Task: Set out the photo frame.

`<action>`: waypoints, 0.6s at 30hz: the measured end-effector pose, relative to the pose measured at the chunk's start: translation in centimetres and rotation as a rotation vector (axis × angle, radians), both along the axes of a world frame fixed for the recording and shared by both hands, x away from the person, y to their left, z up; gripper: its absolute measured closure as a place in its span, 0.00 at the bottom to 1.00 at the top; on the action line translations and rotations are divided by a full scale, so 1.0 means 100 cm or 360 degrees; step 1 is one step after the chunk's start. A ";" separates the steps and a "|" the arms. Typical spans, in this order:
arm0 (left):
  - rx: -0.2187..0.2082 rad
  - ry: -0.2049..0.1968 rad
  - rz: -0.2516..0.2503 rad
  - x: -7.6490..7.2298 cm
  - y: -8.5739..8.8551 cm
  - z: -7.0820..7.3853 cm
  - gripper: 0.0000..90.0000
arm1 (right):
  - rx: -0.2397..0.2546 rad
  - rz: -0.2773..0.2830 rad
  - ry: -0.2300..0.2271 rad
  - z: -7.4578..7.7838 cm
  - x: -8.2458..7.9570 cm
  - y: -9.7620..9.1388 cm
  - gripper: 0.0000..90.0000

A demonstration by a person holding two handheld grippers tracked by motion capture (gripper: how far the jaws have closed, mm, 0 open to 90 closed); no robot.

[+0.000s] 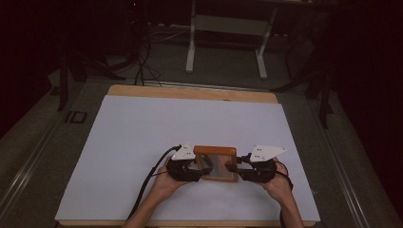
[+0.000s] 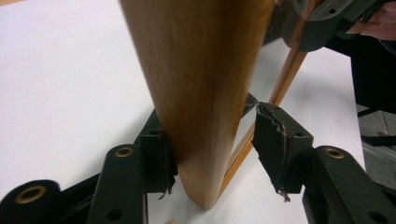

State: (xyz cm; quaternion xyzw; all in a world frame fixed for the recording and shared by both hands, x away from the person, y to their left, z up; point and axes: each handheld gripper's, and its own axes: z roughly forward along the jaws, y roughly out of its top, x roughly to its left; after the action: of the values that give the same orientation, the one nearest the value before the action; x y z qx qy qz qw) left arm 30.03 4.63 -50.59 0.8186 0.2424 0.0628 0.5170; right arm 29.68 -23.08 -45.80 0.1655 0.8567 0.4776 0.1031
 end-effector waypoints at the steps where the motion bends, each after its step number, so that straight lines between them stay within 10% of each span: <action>1: 0.0002 -0.0004 0.0003 0.000 -0.001 0.000 0.57 | -0.0003 -0.0005 0.0004 0.000 0.000 0.000 0.73; 18: 0.0042 -0.0007 -0.0034 0.000 0.001 0.005 0.63 | 0.0038 -0.0015 0.0099 -0.005 0.008 -0.005 0.70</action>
State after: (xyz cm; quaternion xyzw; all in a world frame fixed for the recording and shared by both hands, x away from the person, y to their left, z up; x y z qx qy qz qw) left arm 30.03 4.75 -50.08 0.8276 0.2317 0.0622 0.5074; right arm 30.44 -23.59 -46.25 0.1855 0.8530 0.4818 0.0768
